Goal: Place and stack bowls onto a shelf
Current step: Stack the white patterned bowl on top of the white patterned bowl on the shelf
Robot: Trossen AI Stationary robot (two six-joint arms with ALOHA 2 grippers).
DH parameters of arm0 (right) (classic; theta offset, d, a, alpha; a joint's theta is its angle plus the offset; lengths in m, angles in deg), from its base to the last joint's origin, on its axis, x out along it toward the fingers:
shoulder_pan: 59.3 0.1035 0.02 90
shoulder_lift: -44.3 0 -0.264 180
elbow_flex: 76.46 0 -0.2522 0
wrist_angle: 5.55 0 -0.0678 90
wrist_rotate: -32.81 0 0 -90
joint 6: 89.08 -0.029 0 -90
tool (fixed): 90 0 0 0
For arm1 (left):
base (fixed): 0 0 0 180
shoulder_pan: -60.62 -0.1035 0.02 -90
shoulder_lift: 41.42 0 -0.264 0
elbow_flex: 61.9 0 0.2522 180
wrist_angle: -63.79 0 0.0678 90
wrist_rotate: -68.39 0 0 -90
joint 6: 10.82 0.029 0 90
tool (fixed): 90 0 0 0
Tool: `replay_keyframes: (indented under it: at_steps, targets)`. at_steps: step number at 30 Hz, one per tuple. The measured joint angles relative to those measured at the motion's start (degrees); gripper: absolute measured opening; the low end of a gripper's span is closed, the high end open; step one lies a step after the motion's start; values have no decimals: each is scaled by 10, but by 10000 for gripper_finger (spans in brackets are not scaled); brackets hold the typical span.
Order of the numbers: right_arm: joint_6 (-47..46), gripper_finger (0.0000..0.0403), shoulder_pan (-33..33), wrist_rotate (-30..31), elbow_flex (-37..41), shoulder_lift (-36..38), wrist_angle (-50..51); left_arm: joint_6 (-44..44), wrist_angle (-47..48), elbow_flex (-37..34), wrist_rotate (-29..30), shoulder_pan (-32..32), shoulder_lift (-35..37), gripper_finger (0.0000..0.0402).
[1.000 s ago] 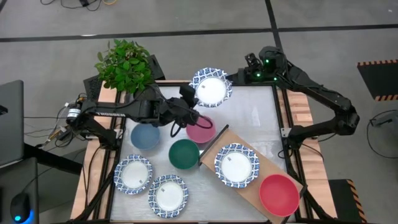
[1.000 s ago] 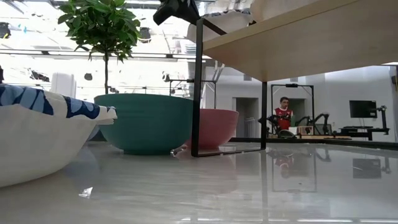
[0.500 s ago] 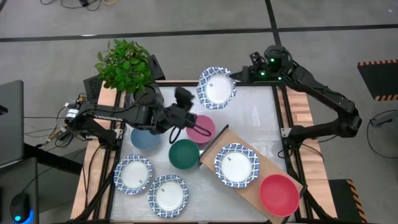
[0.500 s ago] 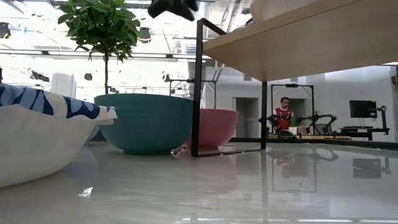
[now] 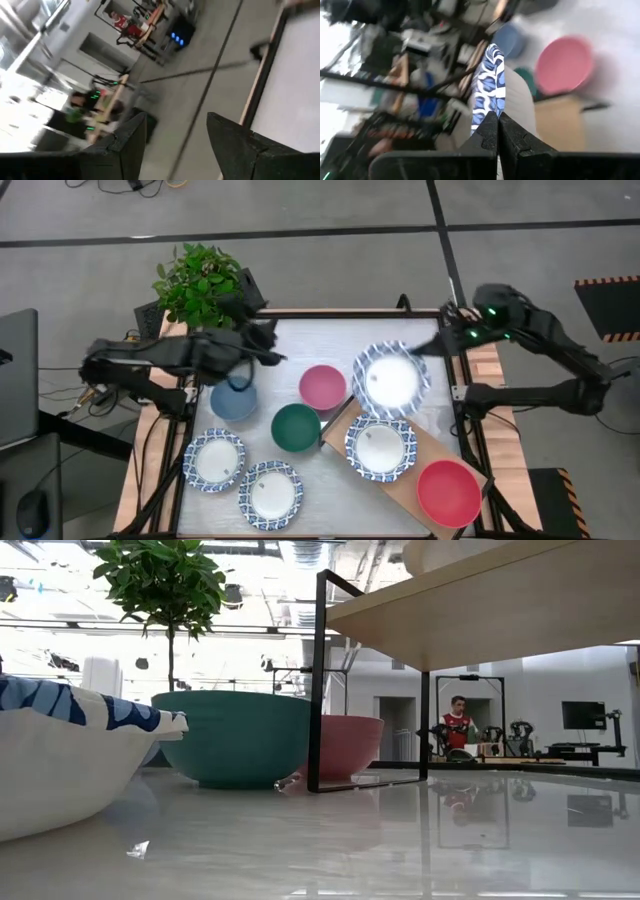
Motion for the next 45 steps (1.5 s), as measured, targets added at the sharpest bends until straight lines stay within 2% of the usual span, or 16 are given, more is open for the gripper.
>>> replay_keyframes:
  at_steps: [5, 11, 20, 31, 45]
  targets:
    - [-70, 19, 95, 37, 0, 28, 6, -80, 2, 0, -43, -20, 47, 197]
    - [-81, 19, 187, 69, 16, 2, 12, -115, 3, 0, -55, -37, 65, 197]
    - [-76, 19, 264, 50, 110, -25, -110, -117, 7, -5, -67, -38, 65, 197]
    - [-95, 19, 278, 45, 214, 10, -247, -120, 16, -5, -66, -38, 65, 197]
    - [-105, 19, 221, -40, 310, 53, -385, -131, 16, -5, -66, -38, 65, 196]
